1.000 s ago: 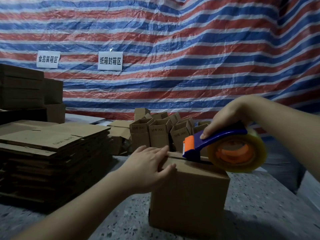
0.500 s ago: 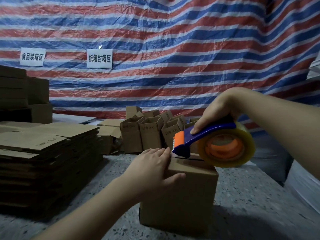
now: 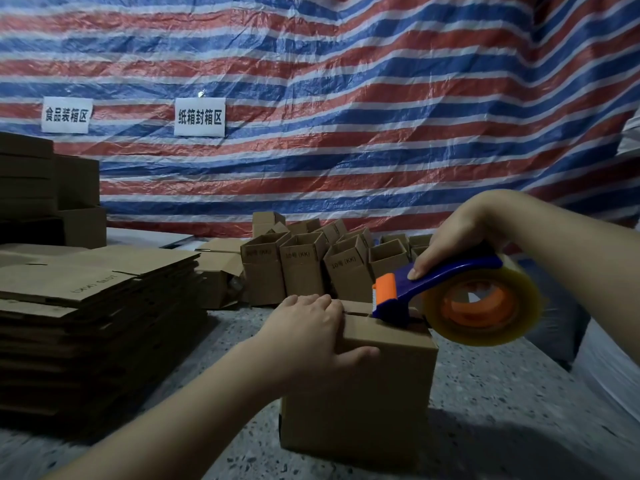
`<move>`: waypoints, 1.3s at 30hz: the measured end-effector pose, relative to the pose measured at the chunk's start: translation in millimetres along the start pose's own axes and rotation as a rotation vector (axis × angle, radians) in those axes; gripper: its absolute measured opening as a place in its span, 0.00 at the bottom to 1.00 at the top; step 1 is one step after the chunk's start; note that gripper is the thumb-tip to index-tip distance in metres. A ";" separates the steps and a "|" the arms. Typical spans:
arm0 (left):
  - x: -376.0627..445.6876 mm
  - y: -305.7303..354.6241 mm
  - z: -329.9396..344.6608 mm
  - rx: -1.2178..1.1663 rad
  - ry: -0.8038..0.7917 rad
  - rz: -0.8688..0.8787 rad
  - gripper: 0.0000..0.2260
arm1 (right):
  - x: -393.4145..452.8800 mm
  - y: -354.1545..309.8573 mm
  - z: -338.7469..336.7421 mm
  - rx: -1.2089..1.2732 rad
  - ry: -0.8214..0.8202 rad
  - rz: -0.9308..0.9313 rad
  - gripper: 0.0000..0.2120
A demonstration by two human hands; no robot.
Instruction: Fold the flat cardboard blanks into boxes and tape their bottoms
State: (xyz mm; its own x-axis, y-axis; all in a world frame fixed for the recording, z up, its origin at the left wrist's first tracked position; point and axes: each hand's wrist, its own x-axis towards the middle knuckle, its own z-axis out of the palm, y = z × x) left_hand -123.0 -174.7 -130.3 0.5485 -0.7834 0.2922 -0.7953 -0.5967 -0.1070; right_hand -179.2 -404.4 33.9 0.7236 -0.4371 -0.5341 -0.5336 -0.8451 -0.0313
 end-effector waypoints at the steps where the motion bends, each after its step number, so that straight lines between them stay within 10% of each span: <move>1: 3.4 2.7 -2.1 0.024 -0.001 -0.003 0.47 | -0.3 0.7 0.6 0.006 -0.006 0.000 0.42; 39: 32.5 59.7 7.6 -0.057 0.024 0.099 0.48 | -1.2 51.3 16.6 0.143 0.013 -0.035 0.38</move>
State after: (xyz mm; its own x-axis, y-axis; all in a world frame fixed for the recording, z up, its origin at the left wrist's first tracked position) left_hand -150.7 -237.1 -134.4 0.4606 -0.8334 0.3054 -0.8592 -0.5050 -0.0822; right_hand -214.8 -442.1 18.9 0.7479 -0.4135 -0.5193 -0.5647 -0.8075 -0.1704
